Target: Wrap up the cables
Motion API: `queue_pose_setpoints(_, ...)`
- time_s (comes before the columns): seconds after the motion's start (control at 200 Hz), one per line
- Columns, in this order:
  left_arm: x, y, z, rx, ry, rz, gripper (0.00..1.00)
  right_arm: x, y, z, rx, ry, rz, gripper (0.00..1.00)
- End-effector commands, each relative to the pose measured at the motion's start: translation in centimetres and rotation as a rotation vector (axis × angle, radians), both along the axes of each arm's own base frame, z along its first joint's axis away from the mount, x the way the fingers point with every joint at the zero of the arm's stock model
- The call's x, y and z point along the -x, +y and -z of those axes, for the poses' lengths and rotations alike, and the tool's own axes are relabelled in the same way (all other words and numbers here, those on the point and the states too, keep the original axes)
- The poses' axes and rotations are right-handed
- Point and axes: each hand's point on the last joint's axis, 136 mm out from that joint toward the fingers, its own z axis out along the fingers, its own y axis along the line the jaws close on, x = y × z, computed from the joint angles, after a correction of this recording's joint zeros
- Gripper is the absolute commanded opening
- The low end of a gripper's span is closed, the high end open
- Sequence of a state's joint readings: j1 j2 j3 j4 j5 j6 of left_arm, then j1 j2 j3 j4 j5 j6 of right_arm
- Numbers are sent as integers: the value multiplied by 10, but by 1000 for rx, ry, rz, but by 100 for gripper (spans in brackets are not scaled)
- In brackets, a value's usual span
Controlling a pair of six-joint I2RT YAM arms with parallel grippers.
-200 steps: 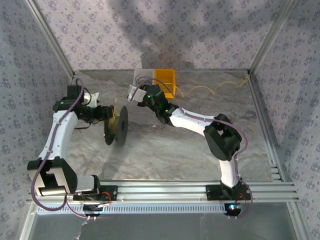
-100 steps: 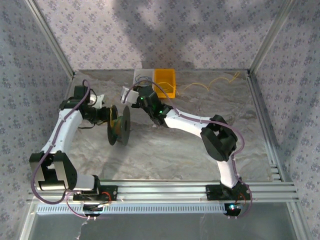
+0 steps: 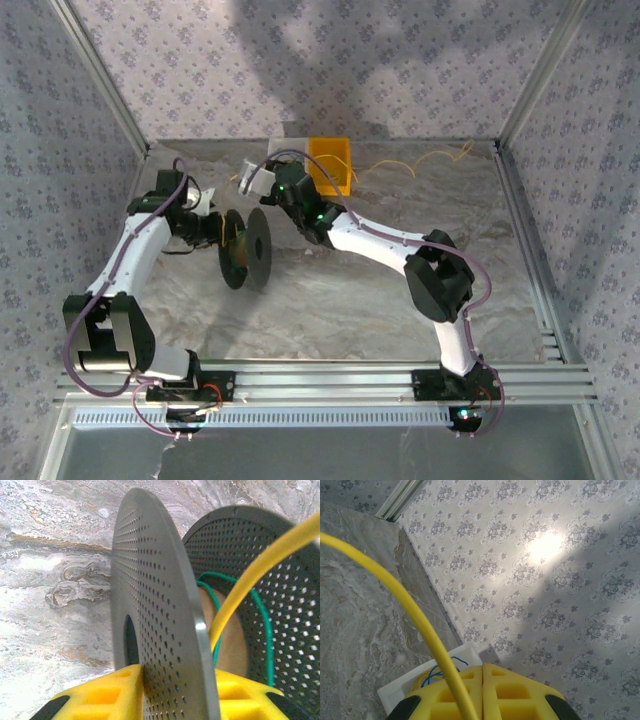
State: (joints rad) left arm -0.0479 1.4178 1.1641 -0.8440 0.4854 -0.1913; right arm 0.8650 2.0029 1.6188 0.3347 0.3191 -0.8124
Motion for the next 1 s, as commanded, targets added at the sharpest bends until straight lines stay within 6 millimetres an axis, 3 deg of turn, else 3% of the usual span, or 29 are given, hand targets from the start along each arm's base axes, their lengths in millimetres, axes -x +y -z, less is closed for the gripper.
queue_pose_setpoints(0.0,3,-2,5,-27,33,23,28,-9,-15,-34,-87,-15,52,0)
queue_pose_setpoints(0.42,3,-3,10,-77,55,46,25,-29,-49,-82,-232,-25,134,0)
queue_pose_setpoints(0.994,2,-5,11,-119,74,68,19,-39,-97,-110,-339,-42,204,0)
